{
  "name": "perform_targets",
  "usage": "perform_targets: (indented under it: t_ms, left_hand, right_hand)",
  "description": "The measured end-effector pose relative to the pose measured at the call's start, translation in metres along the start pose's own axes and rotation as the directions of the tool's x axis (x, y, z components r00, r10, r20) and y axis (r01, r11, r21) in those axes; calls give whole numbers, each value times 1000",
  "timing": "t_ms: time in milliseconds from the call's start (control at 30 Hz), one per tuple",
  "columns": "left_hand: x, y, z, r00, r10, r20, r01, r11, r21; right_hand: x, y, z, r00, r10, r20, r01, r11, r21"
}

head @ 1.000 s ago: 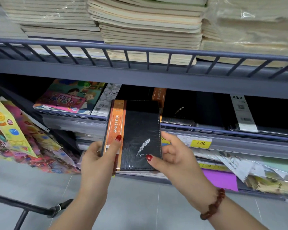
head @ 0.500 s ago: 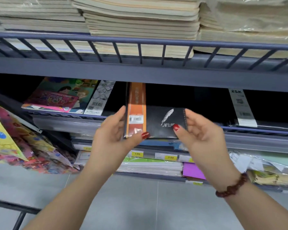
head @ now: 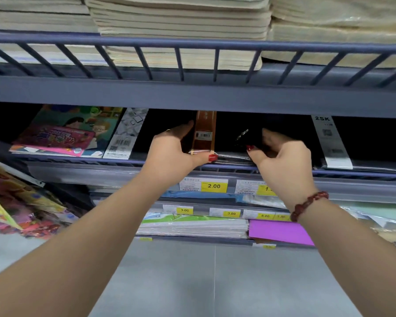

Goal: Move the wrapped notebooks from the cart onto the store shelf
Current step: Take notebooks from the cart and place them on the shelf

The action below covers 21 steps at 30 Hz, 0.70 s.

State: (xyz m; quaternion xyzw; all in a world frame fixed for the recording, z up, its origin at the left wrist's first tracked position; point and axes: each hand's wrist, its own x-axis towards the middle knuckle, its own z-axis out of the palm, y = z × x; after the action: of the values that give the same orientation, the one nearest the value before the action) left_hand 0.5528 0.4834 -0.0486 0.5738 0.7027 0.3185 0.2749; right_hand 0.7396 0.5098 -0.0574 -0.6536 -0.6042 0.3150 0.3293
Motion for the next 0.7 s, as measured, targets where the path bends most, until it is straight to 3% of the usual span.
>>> perform_targets:
  t_ms: [200, 367, 600, 700]
  left_hand:
    - [-6, -3, -11, 997, -75, 20, 74, 997, 31]
    - [-7, 3, -13, 996, -78, 53, 62, 965, 256]
    - [-7, 4, -12, 994, -98, 48, 93, 992, 84]
    - [-8, 4, -13, 992, -106, 63, 97, 988, 120]
  right_hand:
    - [-4, -6, -9, 997, -47, 64, 57, 985, -165]
    - [5, -5, -10, 992, -27, 124, 51, 979, -196]
    - [8, -2, -22, 972, 8, 233, 10, 997, -79]
    - [6, 1, -22, 968, -24, 249, 50, 994, -98]
